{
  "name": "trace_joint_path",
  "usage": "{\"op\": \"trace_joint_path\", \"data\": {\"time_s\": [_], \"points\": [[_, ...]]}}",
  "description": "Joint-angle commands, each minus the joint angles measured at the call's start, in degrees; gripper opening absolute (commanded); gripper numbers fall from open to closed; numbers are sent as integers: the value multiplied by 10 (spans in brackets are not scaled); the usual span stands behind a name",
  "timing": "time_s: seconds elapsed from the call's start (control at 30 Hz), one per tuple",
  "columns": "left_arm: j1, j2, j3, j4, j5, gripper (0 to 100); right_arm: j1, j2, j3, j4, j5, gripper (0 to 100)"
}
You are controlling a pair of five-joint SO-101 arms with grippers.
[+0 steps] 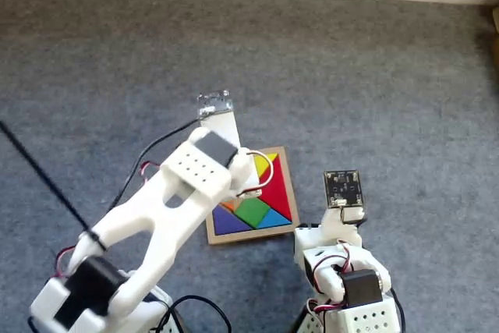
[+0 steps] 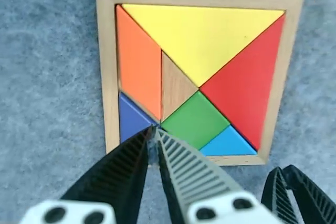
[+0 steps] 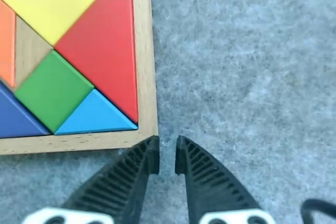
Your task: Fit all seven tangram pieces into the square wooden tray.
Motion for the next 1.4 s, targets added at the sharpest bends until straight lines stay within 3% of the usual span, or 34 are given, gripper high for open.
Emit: {"op": "trace_joint_path", "data": {"time_s": [0.0, 0.2, 0.4, 0.53, 0.8, 1.07, 1.37], "points": [[0, -83, 42, -55, -35, 5, 5, -15, 81, 3, -2, 63], [0, -196, 158, -178, -134, 5, 5, -15, 81, 3, -2, 63], [-37, -273, 262, -314, -153, 5, 5, -15, 81, 3, -2, 63], [-65, -315, 302, -359, -215, 5, 5, -14, 81, 3, -2, 63], [-74, -416, 414, -469, -225, 5, 5, -14, 81, 3, -2, 63], [-80, -563, 516, -492, -225, 5, 3, -13, 81, 3, -2, 63], [-173, -765, 655, -490, -225, 5, 5, -8, 80, 0, -2, 63]]}}
